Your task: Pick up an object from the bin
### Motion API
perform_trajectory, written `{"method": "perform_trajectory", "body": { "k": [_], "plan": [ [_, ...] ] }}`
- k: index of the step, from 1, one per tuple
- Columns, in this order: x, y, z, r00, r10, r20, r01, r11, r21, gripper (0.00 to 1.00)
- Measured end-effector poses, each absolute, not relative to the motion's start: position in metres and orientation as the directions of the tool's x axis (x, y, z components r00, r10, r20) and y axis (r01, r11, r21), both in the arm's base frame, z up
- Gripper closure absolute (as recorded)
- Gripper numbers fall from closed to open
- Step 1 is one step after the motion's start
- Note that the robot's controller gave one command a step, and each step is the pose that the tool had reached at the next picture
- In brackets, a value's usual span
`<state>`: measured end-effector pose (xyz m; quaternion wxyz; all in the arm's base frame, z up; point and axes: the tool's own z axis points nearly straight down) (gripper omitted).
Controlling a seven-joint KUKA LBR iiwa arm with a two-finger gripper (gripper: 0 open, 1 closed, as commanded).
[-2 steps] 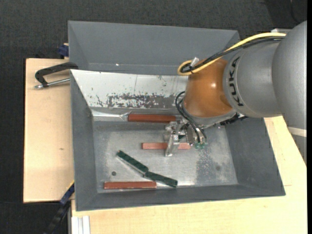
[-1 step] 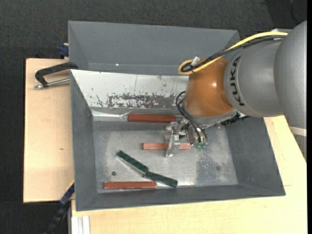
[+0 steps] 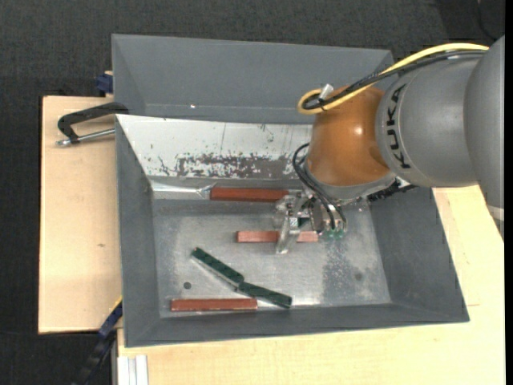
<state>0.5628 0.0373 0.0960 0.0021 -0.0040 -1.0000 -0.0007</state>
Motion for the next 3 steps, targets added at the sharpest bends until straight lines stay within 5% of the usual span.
{"method": "perform_trajectory", "body": {
  "k": [3],
  "plan": [
    [0.565, 0.038, 0.143, -1.0, 0.008, -0.004, 0.008, 1.0, 0.002, 1.0]
  ]
}}
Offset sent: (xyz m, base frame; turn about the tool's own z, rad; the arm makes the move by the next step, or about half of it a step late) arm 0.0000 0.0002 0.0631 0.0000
